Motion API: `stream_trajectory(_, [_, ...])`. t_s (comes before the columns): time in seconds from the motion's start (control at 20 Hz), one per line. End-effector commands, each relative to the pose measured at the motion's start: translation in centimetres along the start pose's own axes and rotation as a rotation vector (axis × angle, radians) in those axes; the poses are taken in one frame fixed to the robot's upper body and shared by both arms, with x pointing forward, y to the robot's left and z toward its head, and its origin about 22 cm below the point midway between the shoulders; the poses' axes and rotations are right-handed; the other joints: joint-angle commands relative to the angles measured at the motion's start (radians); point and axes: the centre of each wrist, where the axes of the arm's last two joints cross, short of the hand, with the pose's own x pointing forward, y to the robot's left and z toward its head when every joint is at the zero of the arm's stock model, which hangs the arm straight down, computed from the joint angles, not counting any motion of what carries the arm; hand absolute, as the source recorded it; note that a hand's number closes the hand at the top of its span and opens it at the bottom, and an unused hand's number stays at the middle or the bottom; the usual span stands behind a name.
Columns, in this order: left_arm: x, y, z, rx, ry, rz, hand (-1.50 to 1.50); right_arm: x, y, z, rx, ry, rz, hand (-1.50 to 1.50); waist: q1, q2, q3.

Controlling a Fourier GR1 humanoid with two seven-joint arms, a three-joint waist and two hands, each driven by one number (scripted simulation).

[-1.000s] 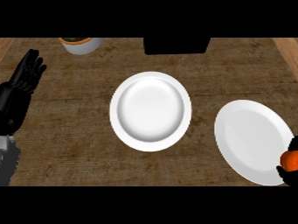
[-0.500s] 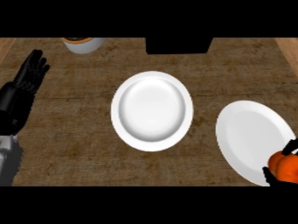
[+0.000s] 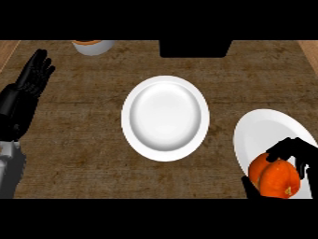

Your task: Pick the squash from the plate and place it in the plate

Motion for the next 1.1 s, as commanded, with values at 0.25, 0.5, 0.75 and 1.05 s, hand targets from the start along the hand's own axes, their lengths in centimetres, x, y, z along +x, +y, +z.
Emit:
stream_trajectory(0.25, [0.4, -0.3, -0.8, -0.01, 0.005, -0.011, 0.0, 9.9, 3.1, -4.2, 0.031, -0.079, -0.055, 1.5, 0.013, 0.002, 0.0])
stream_trajectory(0.5, [-0.6, 0.7, -0.1, -0.032, -0.02, 0.003, 0.0, 11.6, 7.3, -9.0, 0.08, -0.044, -0.121, 1.5, 0.018, 0.005, 0.0])
stream_trajectory(0.75, [-0.2, -0.3, -0.4, -0.015, 0.008, 0.021, 0.0, 11.6, 9.6, -13.1, 0.126, 0.007, -0.132, 1.5, 0.014, 0.004, 0.001])
stream_trajectory(1.05, [0.0, -0.6, -0.5, -0.008, -0.015, -0.008, 0.0, 14.4, 14.3, -16.2, 0.116, 0.061, -0.029, 1.5, 0.036, 0.007, 0.001])
